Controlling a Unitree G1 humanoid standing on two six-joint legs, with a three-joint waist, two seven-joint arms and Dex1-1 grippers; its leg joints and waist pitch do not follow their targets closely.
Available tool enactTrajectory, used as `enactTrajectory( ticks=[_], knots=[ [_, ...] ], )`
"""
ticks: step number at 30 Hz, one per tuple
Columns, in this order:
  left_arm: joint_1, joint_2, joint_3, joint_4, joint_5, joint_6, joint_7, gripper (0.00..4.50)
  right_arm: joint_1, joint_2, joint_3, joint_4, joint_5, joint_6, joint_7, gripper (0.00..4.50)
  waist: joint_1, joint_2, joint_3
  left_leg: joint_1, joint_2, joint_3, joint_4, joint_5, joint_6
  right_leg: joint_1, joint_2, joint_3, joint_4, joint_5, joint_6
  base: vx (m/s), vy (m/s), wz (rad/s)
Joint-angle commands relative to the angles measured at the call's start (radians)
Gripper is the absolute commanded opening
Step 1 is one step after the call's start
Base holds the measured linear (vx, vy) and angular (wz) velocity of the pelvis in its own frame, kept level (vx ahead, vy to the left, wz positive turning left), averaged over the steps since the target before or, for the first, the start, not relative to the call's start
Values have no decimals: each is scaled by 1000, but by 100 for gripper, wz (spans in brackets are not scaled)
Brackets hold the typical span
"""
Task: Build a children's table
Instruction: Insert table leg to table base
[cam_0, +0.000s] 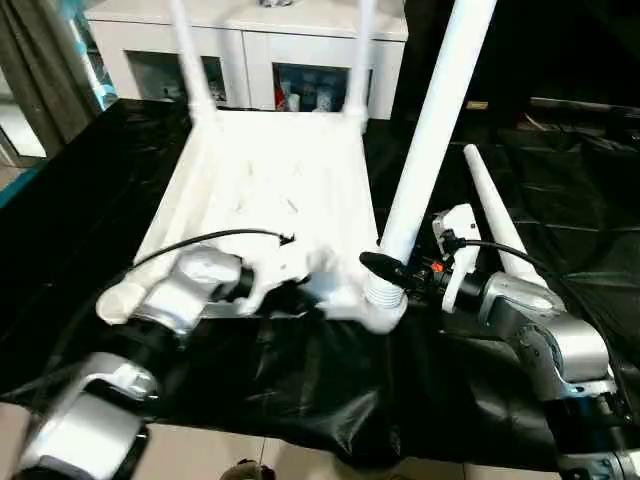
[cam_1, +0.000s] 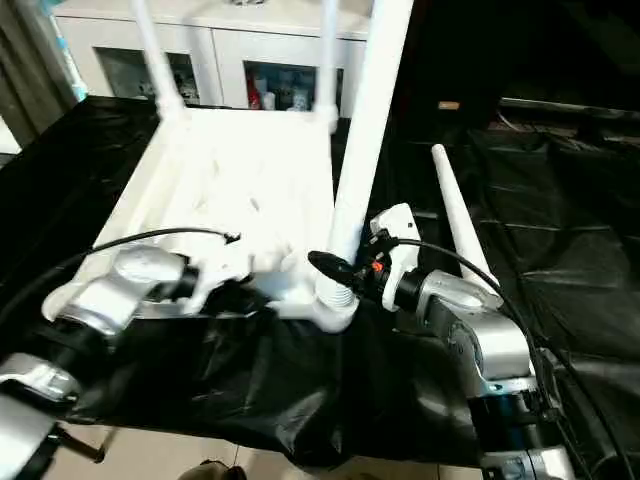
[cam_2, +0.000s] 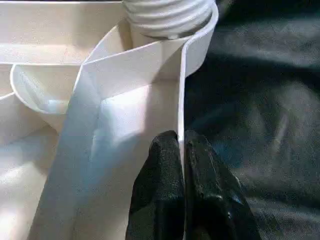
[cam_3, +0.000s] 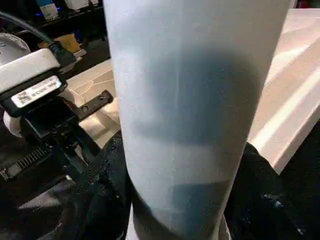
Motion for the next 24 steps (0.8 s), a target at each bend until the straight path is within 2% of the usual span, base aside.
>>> enactTrajectory(
  ticks=[1, 4, 13, 16, 19, 21, 24],
  knots=[
    [23, -31, 51, -68, -38, 29, 43, 0, -53, -2, 7, 71, -31, -33, -5, 193, 3, -15, -78, 30, 58, -40, -69, -225, -9, 44, -71, 45, -69, -194, -236, 0, 0, 0],
    [28, -36, 43, -74, -29, 30, 53, 0, -68, -1, 7, 93, -34, -41, -6, 193, -1, -11, -78, 34, 57, -37, -66, -220, 0, 41, -68, 46, -74, -211, -232, 0, 0, 0],
    [31, -61, 62, -56, -9, 7, 139, 0, -93, -1, 23, 181, -62, -86, 16, 193, -3, -13, -77, 34, 57, -37, -67, -230, 4, 41, -67, 45, -76, -222, -224, 0, 0, 0],
    [42, -50, 55, -55, 12, -9, 144, 0, -85, -3, 33, 164, -63, -80, 26, 193, -3, -16, -77, 32, 57, -38, -67, -225, 11, 42, -67, 45, -78, -237, -214, 0, 0, 0],
    [44, -40, 41, -50, 24, 1, 121, 0, -83, -5, 31, 160, -62, -81, 26, 193, -4, -15, -77, 33, 58, -38, -67, -224, 11, 40, -67, 45, -77, -238, -211, 0, 0, 0],
    [43, -38, 38, -49, 28, 3, 118, 44, -84, -7, 30, 160, -61, -82, 27, 193, -4, -15, -77, 33, 57, -38, -67, -222, 11, 40, -66, 45, -76, -232, -215, 0, 0, 0],
    [36, -39, 44, -43, 30, -5, 135, 64, -87, -8, 27, 167, -62, -88, 28, 193, -3, -11, -78, 35, 58, -37, -67, -223, 11, 39, -65, 45, -75, -215, -222, 0, 0, 0]
  ],
)
